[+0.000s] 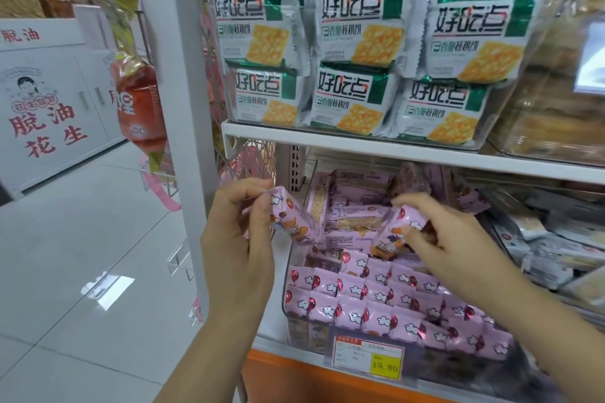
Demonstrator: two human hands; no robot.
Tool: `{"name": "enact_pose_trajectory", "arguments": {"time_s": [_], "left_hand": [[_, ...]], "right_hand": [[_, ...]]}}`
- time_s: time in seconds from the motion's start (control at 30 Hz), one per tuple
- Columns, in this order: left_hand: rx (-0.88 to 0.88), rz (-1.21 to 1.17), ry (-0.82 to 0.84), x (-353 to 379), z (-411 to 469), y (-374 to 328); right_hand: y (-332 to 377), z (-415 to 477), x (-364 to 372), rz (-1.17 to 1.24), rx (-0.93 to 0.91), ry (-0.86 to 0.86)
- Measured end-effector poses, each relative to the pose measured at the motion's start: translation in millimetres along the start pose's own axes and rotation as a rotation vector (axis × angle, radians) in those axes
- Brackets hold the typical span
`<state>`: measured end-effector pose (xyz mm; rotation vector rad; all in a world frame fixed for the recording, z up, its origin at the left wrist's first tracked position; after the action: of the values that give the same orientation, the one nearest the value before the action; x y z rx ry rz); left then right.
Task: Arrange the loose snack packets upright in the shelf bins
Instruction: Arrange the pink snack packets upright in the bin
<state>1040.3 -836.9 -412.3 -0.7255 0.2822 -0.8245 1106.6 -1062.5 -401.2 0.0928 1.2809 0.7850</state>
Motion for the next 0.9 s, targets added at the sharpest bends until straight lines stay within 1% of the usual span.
{"name": "enact_pose_trajectory", "arguments": {"time_s": [0.1,0.17,0.3,0.37,0.4,0.47,0.57,0.63,0.7,0.83,0.9], "left_hand": [[0.006,0.008,0.012,3.5,-2.1,-1.3],[0.002,-0.003,0.016,4.8,-3.7,-1.6],[-0.003,-0.042,-0.020,4.3,-4.1,-4.8],[0.020,-0.050,-0.063,1.1,-2.8,-10.0],[0.037,-0.041,-0.087,-1.6,-1.7,-13.4],[0.064,-0.021,-0.133,-8.8,1.2,-19.3],[0.103,0.014,-0.169,-21.7,5.1,-21.8],[0.137,0.055,-0.150,-28.7,5.9,-19.7],[0.139,0.094,-0.093,-33.2,5.1,-12.2],[0.047,0.205,0.068,-33.0,0.0,9.0],[-0.004,0.267,0.129,-30.4,-3.0,18.6]], "right_hand": [[-11.0,-6.1,-4.1,-0.176,0.064,0.025],[-15.9,-7.5,-6.4,-0.244,0.078,0.055],[-7.4,-3.9,-6.7,-0.343,-0.020,0.088],[8.7,1.7,-4.9,-0.265,-0.112,0.112],[17.3,5.9,-1.0,-0.179,-0.148,0.160],[33.5,15.5,12.0,-0.022,-0.181,0.331],[48.6,28.9,36.5,0.056,-0.168,0.610],[54.2,36.2,49.7,0.022,-0.153,0.740],[59.3,41.4,59.3,-0.023,-0.145,0.854],[64.1,50.6,76.9,-0.311,-0.210,1.034],[62.3,55.1,85.3,-0.418,-0.206,1.118]]}}
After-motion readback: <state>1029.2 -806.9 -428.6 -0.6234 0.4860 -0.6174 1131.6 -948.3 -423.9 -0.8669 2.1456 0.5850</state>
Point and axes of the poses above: each hand's wrist, its own z-axis towards the middle knuckle, its own x-axis out of the palm, y = z × x, the point moved 3 cm from there along z, towards the middle knuckle
